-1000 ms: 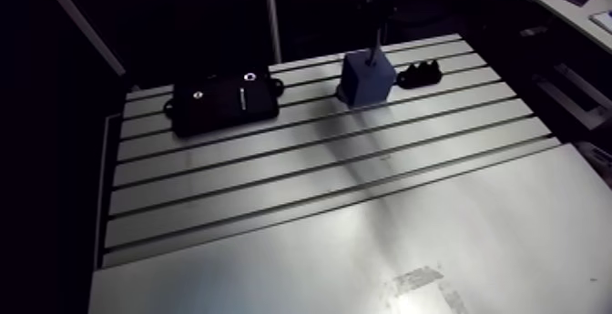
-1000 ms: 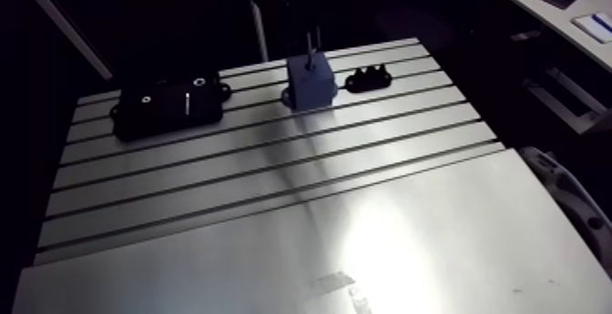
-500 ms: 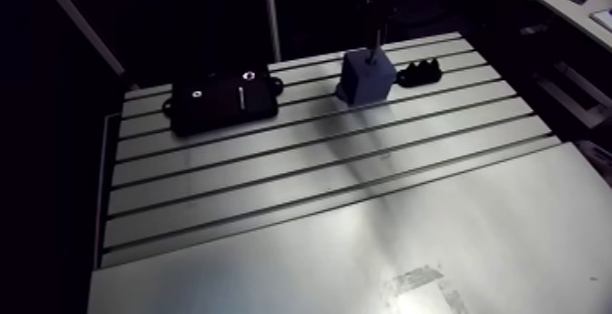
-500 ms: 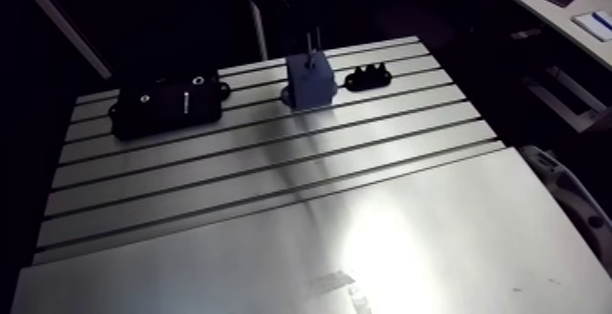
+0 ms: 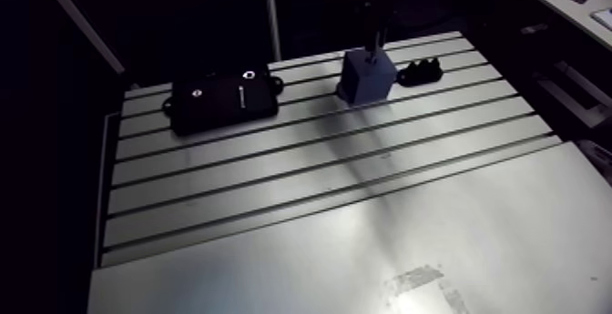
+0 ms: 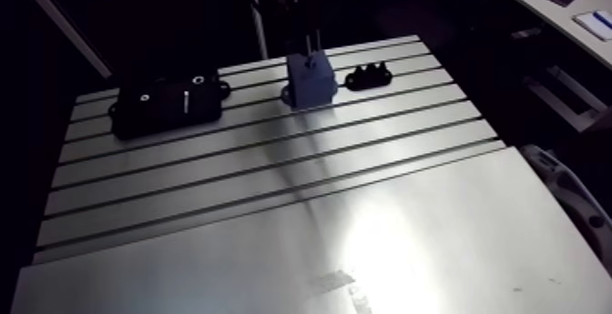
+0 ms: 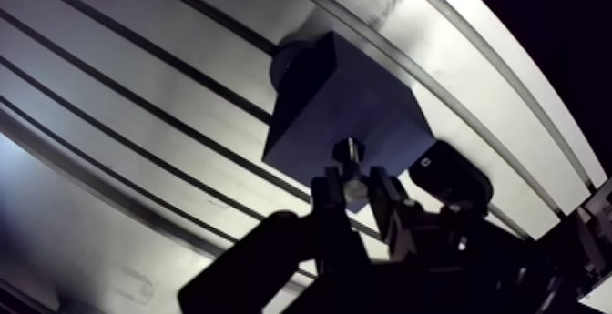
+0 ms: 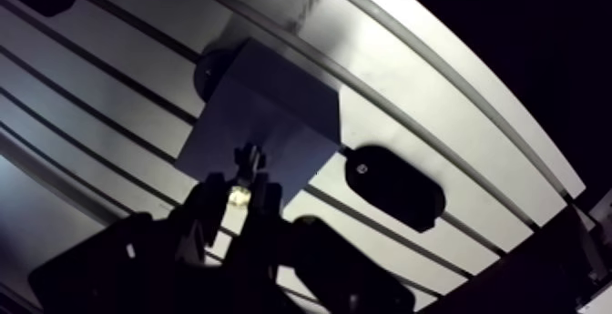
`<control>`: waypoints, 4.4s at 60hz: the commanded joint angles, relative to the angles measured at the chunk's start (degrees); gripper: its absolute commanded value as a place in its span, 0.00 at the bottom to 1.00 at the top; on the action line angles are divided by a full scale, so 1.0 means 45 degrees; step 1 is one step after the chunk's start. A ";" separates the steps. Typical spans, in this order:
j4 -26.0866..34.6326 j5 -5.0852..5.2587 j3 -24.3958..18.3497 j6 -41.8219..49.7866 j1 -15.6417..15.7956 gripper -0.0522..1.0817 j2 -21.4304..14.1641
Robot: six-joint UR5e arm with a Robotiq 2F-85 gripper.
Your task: Pick up the M10 bolt and insert it into the hex recess until seated.
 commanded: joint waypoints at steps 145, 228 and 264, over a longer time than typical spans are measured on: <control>-0.2188 0.0973 0.1691 0.5649 -0.0404 0.47 -0.1050; -0.2910 0.1090 0.2104 0.5689 -0.0484 0.49 -0.0975; -0.3284 0.1129 0.2140 0.5653 -0.0462 0.51 -0.0894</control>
